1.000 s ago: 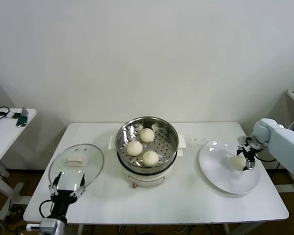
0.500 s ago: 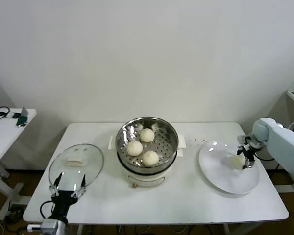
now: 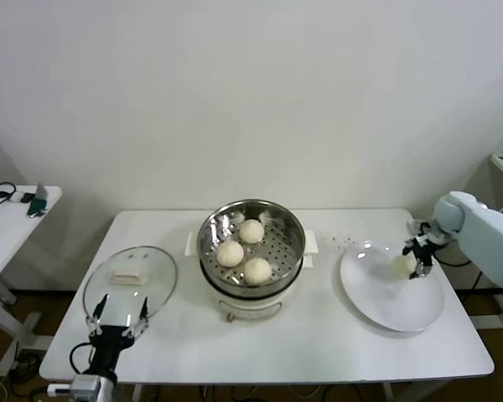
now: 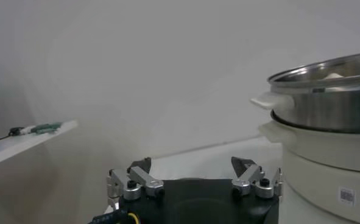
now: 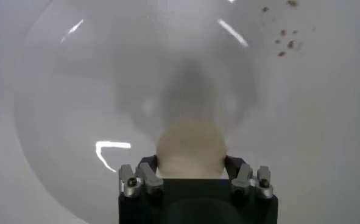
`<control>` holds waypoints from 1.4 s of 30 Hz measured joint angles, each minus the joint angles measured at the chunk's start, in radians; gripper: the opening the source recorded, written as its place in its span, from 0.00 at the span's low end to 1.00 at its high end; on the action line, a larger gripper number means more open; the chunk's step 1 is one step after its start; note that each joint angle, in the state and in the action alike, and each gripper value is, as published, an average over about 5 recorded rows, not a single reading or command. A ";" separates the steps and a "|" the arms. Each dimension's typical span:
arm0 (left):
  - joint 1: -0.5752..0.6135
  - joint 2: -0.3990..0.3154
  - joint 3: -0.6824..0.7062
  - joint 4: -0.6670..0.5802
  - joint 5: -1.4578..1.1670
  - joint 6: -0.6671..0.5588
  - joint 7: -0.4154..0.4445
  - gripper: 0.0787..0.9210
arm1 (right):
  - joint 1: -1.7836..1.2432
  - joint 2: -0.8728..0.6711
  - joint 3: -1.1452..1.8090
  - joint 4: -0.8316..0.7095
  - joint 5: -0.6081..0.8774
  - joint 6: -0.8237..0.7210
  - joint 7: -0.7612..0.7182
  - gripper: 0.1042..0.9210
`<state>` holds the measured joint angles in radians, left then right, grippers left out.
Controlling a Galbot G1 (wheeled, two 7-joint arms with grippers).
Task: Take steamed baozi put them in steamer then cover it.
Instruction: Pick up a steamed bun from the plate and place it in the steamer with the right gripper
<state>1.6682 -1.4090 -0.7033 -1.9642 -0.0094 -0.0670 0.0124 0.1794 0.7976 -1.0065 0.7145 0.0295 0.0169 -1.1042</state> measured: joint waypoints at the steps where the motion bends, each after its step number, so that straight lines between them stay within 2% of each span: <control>1: 0.000 0.001 0.001 -0.001 -0.001 -0.001 0.000 0.88 | 0.026 0.001 -0.028 0.011 0.031 -0.011 0.003 0.74; 12: 0.006 0.009 0.023 -0.022 -0.009 -0.009 0.004 0.88 | 0.372 0.067 -0.396 0.139 0.419 -0.131 0.043 0.75; 25: -0.014 0.009 0.069 -0.039 -0.010 -0.011 0.004 0.88 | 0.674 0.263 -0.734 0.292 0.836 -0.229 0.109 0.75; 32: -0.012 0.017 0.075 -0.043 -0.023 -0.017 0.006 0.88 | 0.719 0.380 -0.818 0.333 0.958 -0.258 0.142 0.76; 42: -0.019 0.026 0.071 -0.035 -0.037 -0.019 0.008 0.88 | 0.683 0.499 -0.857 0.343 1.008 -0.287 0.181 0.76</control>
<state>1.6488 -1.3833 -0.6319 -1.9993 -0.0467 -0.0863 0.0204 0.8624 1.2966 -1.8631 1.0579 1.0372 -0.2697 -0.9236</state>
